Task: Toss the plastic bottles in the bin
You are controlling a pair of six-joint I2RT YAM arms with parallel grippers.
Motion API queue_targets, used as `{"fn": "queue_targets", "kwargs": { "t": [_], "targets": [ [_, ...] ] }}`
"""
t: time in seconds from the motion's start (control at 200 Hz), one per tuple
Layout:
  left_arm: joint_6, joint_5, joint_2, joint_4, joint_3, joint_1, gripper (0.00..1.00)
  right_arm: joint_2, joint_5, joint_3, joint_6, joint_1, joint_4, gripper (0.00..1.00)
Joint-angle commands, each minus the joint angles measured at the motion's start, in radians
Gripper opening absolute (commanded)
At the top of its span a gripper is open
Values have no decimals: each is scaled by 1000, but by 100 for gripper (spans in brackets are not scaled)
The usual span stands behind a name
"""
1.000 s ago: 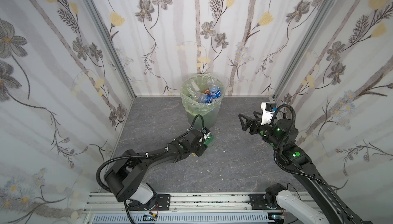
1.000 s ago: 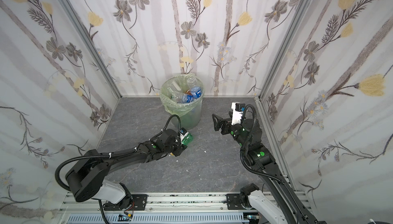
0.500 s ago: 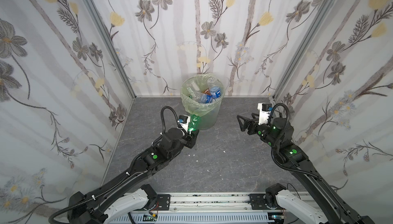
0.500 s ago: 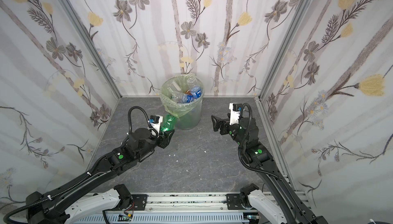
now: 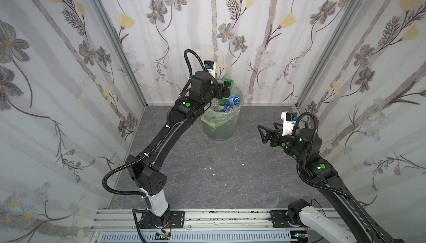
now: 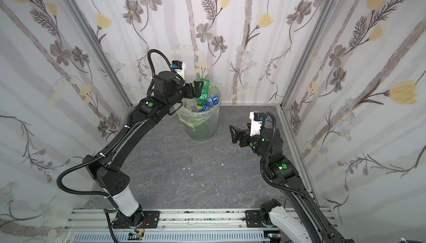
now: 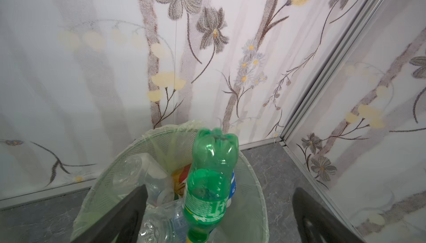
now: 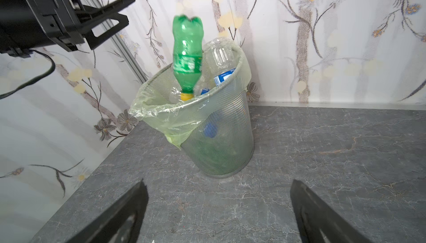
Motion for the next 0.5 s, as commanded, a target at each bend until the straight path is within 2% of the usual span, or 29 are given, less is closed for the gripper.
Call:
{"fn": "queue_targets", "kwargs": {
  "t": [0.0,0.175,0.325,0.405,0.495],
  "targets": [
    [-10,23,-56,-30,-77,1,100,-3,17,-12,-17,-2,-9,97],
    [26,-111,-219,-12,-314,1,100,18,33,8,-20,-2,0,97],
    [88,-233,-389,73,-597,12,100,9,123,10,-54,-11,14,100],
    [105,-265,-490,176,-793,41,100,12,166,10,-82,-27,22,100],
    [141,-315,-632,392,-1052,85,100,18,256,-18,-114,-55,79,100]
  ]
}}
